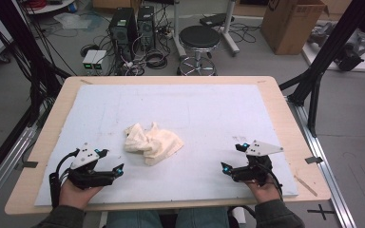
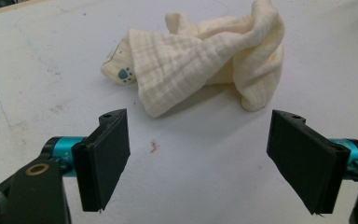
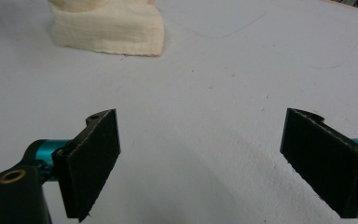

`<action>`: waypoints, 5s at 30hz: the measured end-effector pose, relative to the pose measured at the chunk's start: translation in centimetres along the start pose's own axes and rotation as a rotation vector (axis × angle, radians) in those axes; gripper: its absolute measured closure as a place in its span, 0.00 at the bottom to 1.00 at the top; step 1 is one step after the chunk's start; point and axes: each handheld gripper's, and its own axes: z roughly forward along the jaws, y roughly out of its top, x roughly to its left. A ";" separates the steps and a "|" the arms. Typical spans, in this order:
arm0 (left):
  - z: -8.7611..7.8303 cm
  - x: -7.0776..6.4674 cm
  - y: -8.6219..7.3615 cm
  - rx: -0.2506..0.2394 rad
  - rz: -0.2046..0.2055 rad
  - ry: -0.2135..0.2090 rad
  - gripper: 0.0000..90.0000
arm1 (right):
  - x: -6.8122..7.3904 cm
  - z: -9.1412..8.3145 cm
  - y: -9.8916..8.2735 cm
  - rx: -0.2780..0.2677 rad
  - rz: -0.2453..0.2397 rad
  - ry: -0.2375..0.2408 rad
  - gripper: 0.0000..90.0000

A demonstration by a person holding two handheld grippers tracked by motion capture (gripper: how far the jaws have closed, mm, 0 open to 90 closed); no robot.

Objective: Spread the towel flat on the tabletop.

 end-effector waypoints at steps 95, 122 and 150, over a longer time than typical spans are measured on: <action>11.9 -6.6 10.2 -0.003 0.093 -0.175 0.86 | -0.3 -0.8 0.3 -0.061 -0.001 0.007 0.13; 14.2 -3.7 9.7 0.044 0.020 -0.152 0.50 | 0.2 2.5 1.9 -0.007 -0.050 0.139 0.27; 15.7 -0.3 7.7 0.071 -0.037 -0.120 0.79 | 0.8 13.4 4.9 0.197 -0.147 0.216 0.87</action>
